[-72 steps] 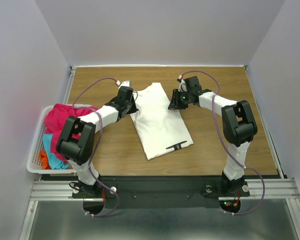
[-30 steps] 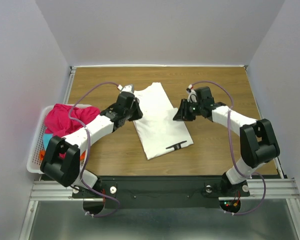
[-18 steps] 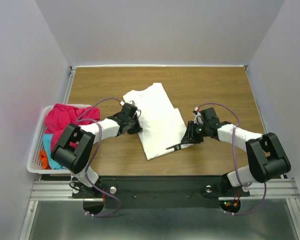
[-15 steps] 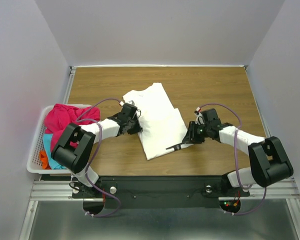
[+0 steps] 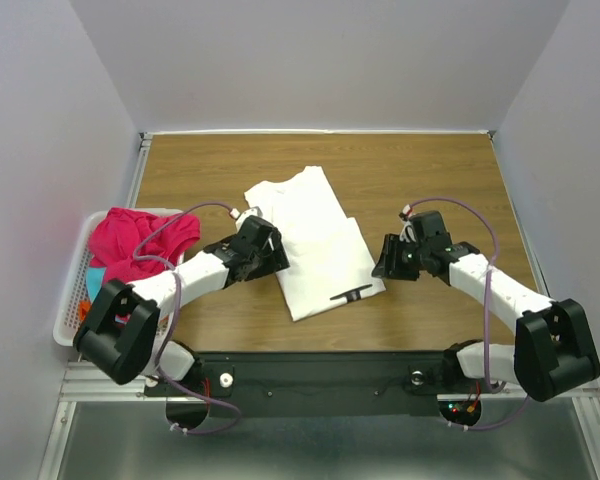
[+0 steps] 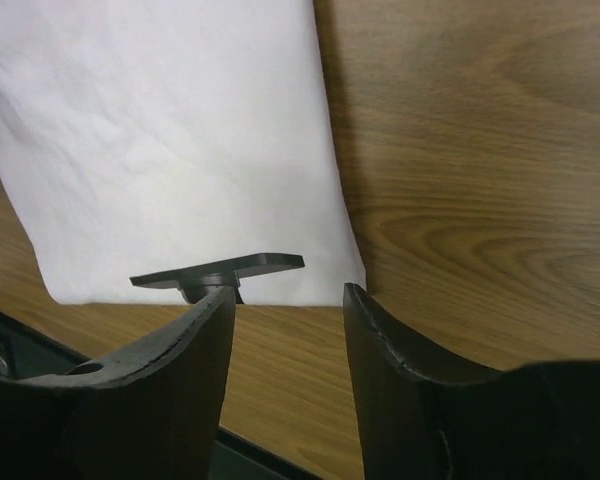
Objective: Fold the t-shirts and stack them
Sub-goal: Fold the tshirt
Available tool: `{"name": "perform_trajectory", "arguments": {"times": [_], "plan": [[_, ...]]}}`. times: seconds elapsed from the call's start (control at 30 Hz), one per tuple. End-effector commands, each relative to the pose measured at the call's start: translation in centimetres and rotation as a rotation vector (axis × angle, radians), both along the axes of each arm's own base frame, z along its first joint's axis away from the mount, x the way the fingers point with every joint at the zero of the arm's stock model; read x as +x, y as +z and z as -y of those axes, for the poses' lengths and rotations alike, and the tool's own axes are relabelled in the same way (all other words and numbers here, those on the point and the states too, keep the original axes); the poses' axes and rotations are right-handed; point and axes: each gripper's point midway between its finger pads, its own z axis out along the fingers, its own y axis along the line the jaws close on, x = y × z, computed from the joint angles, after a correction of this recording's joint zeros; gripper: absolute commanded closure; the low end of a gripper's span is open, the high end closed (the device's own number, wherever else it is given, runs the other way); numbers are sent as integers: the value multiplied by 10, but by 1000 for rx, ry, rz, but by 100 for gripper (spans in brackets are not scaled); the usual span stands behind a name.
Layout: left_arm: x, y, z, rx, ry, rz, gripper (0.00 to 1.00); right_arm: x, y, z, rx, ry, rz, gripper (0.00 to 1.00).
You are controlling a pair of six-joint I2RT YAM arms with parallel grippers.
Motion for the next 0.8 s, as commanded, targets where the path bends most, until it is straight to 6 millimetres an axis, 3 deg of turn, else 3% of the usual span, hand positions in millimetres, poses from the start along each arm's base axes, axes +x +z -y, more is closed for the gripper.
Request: {"name": "perform_trajectory", "arguments": {"times": [0.0, 0.07, 0.17, 0.23, 0.4, 0.57, 0.77], "plan": [[-29, 22, 1, 66, 10, -18, 20, 4, 12, 22, -123, -34, 10, 37], [-46, 18, 5, 71, -2, -54, 13, 1, 11, 26, -145, -40, -5, 32], [-82, 6, 18, 69, -41, -139, 12, -4, 9, 33, -184, -59, -36, 25], [-106, -2, 27, 88, -83, -180, 11, -6, 6, 36, -196, -65, -50, 23], [-139, -21, 37, 95, -79, -257, 14, -15, -2, 39, -213, -57, -90, 23], [-142, -26, 37, 82, -18, -264, 24, -23, -12, 36, -206, -30, -133, 27], [-131, -8, 49, 21, 14, -214, 29, -21, -5, 28, -162, -14, -117, 35]]}}
